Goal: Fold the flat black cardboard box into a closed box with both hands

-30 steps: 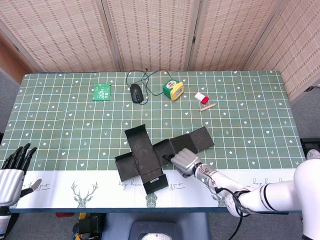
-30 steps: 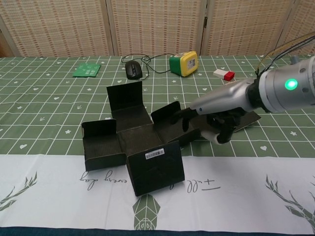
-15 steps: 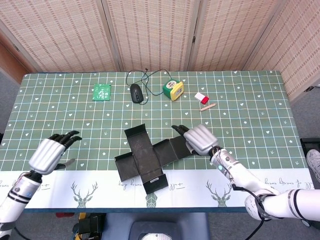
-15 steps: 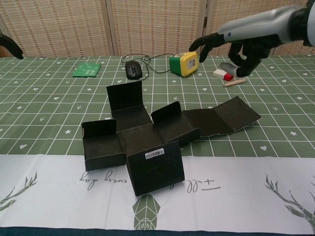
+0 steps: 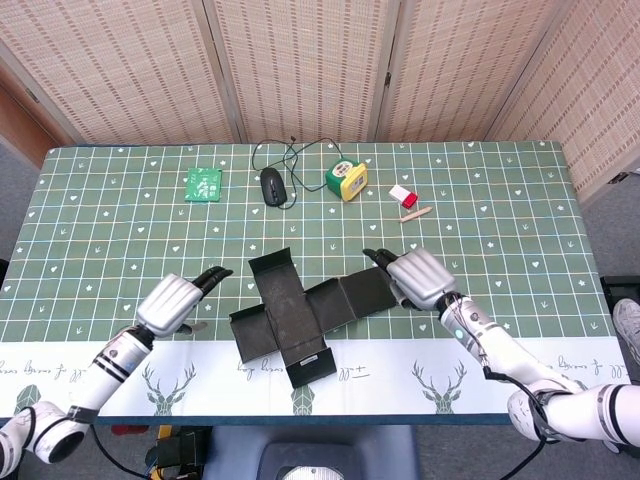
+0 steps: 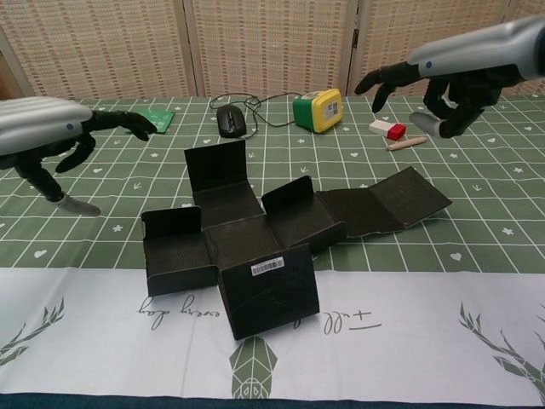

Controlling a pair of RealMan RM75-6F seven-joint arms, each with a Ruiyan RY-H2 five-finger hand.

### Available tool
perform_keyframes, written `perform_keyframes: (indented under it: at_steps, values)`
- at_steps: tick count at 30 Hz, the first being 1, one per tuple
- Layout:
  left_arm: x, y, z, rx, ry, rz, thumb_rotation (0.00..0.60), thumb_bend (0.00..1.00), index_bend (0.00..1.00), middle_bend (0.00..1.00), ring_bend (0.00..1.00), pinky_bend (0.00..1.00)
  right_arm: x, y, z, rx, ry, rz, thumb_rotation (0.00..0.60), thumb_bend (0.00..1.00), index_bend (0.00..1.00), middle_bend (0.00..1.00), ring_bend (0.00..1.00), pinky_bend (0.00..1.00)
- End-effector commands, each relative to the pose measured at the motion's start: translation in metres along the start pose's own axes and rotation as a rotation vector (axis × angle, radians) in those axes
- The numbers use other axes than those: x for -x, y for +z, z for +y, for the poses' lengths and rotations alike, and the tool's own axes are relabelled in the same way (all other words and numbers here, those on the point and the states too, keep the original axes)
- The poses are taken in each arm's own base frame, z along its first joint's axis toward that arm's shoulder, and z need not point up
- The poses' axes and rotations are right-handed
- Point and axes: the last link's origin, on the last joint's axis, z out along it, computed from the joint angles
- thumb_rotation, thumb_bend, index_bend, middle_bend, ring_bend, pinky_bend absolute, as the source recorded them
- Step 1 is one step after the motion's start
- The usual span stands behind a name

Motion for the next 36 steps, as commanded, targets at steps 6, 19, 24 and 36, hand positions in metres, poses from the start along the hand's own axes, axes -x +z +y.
perform_keyframes:
  at_steps: [6,19,24,36]
  values:
    - [0.018,0.039,0.024,0.013,0.004,-0.007,0.600,0.11,0.11,0.17,0.73,0.93,0.005,-0.001,0.006,0.003,0.012,-0.006,0.600,0.68,0.00,0.14,0.74,0.94]
    - [0.042,0.067,0.023,-0.083,0.038,-0.051,0.600,0.11,0.11,0.17,0.73,0.93,0.009,-0.004,0.013,0.008,0.027,-0.007,0.600,0.68,0.00,0.14,0.74,0.94]
    - [0.043,0.069,0.009,-0.130,0.069,-0.052,0.600,0.11,0.12,0.17,0.72,0.93,0.010,-0.003,0.014,0.007,0.031,-0.006,0.600,0.68,0.00,0.14,0.74,0.94]
    - [0.033,0.072,-0.018,-0.202,0.144,0.013,0.600,0.11,0.15,0.17,0.71,0.93,0.010,-0.003,0.013,0.008,0.041,0.009,0.600,0.68,0.00,0.14,0.74,0.94]
